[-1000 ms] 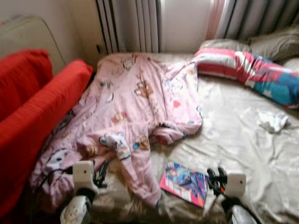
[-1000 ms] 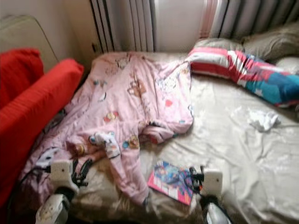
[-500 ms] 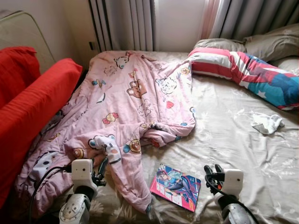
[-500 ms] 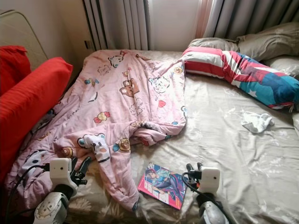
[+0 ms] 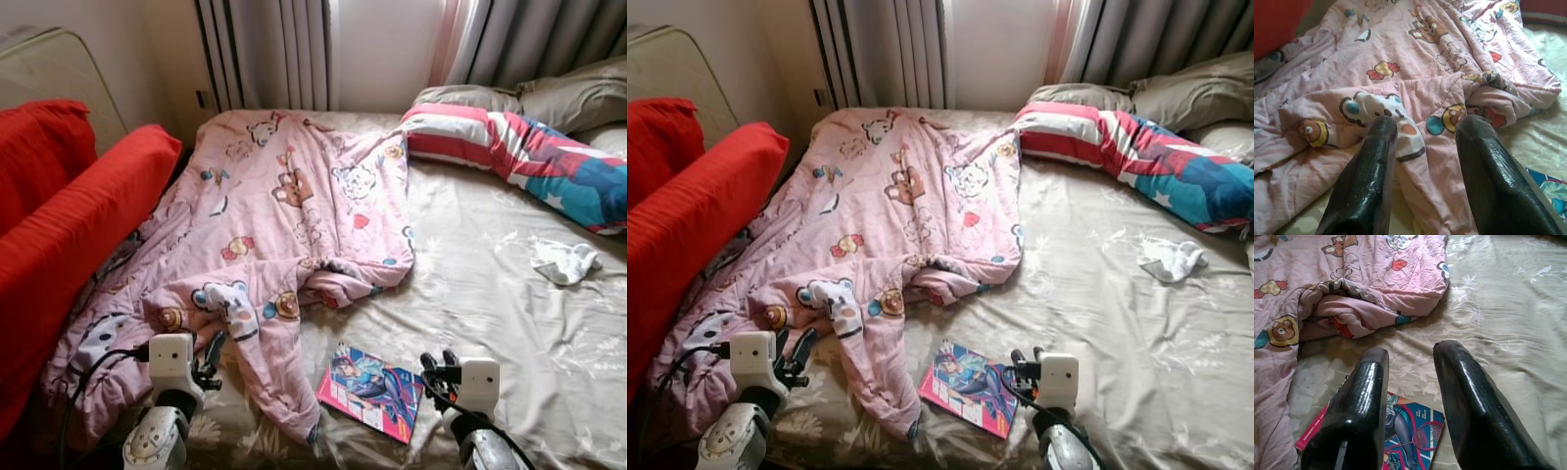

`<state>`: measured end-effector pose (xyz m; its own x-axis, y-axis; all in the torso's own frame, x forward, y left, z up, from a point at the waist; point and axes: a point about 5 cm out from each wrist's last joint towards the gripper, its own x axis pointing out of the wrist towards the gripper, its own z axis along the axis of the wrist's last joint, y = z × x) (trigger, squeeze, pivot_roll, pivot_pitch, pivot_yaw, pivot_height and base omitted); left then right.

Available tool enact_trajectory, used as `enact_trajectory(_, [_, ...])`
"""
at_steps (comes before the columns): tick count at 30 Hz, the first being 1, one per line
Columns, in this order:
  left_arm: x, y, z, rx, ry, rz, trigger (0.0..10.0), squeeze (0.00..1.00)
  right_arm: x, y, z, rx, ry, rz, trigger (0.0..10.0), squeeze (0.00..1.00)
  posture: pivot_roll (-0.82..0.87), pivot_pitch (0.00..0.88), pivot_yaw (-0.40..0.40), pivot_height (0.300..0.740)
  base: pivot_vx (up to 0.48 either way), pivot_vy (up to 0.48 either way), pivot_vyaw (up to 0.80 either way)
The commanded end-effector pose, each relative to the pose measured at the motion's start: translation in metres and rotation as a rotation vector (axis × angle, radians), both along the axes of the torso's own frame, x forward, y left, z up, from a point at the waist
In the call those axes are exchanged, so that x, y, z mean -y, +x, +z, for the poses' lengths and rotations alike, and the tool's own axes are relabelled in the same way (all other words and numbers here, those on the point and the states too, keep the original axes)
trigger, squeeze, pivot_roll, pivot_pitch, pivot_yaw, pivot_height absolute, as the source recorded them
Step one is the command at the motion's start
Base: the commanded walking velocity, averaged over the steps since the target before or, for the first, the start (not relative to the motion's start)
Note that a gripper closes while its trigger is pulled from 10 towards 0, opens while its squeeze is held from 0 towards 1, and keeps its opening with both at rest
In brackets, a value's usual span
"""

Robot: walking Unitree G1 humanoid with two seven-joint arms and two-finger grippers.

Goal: Clean up the room

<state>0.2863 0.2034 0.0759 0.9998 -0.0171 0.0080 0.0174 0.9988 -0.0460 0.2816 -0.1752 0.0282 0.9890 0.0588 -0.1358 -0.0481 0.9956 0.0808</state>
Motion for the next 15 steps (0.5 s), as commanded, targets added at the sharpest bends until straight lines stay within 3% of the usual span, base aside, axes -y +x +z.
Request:
enact_trajectory(1, [-0.0002,-0.0031,-0.0044,-0.018,-0.008,0.003,10.0,0.0,-0.0009,-0.0052,-0.0066,-0.025,0.007,0.004,10.0,0.0,-0.04,0.205,0.027,0.665,0.0,0.0,0.0])
enact_trajectory(15, [0.0018,-0.0044,-0.0056,-0.022,-0.01,-0.002,10.0,0.0,-0.0018,-0.0062,-0.0079,-0.033,0.005,0.005,10.0,0.0,-0.04,0.207,0.026,0.665,0.0,0.0,0.0])
